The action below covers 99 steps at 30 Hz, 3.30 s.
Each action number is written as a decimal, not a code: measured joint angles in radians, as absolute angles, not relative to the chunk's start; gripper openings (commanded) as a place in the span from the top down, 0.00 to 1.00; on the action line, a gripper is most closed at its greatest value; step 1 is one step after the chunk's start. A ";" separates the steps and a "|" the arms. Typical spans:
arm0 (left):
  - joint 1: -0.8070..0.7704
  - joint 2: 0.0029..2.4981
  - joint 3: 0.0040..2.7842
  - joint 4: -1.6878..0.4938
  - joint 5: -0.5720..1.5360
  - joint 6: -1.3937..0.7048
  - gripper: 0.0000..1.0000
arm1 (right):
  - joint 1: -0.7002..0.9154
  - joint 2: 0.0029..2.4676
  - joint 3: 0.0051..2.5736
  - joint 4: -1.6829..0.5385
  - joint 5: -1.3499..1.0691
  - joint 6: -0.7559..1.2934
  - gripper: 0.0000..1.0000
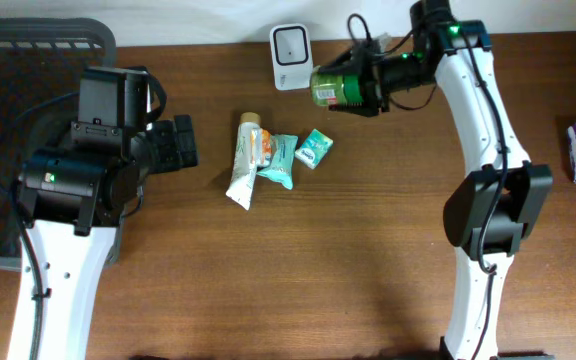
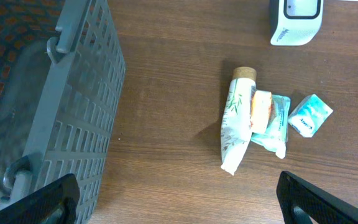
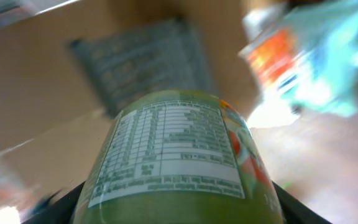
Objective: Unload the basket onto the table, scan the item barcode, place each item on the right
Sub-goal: 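Lift the green jar and hold it up to the scanner, then carry the green jar to the far right and set it down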
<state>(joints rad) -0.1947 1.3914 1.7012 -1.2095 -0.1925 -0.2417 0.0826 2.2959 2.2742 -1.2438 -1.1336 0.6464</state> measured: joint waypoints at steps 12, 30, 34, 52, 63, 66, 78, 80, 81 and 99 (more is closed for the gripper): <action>-0.195 1.391 1.701 -1.210 -0.192 -0.242 0.01 | 0.270 2.296 2.274 -0.894 -0.267 0.645 0.33; -0.195 1.391 1.701 -1.211 -0.192 -0.242 0.01 | 0.392 2.574 2.274 -0.116 0.178 0.560 0.37; -0.195 1.391 1.701 -1.211 -0.192 -0.242 0.01 | 0.393 2.582 2.274 -0.043 0.183 0.469 0.37; -0.195 1.391 1.701 -1.211 -0.192 -0.242 0.01 | 0.366 2.580 2.274 -0.099 0.201 0.328 0.37; -0.195 1.391 1.701 -1.212 -0.192 -0.242 0.01 | 0.155 2.305 2.276 -0.658 0.201 0.376 0.34; -0.195 1.391 1.701 -1.211 -0.192 -0.242 0.01 | 0.056 2.232 2.286 -0.852 0.201 0.419 0.34; -0.195 1.391 1.701 -1.212 -0.192 -0.242 0.01 | -0.349 2.244 2.283 -1.223 0.200 0.450 0.33; -0.195 1.391 1.701 -1.212 -0.192 -0.242 0.01 | -0.420 2.245 2.247 -1.207 0.197 0.449 0.33; -0.195 1.391 1.701 -1.211 -0.192 -0.242 0.01 | -0.440 2.245 2.227 -1.193 0.197 0.448 0.33; -0.195 1.391 1.701 -1.212 -0.192 -0.242 0.01 | -0.532 2.260 1.932 -0.929 0.123 0.444 0.21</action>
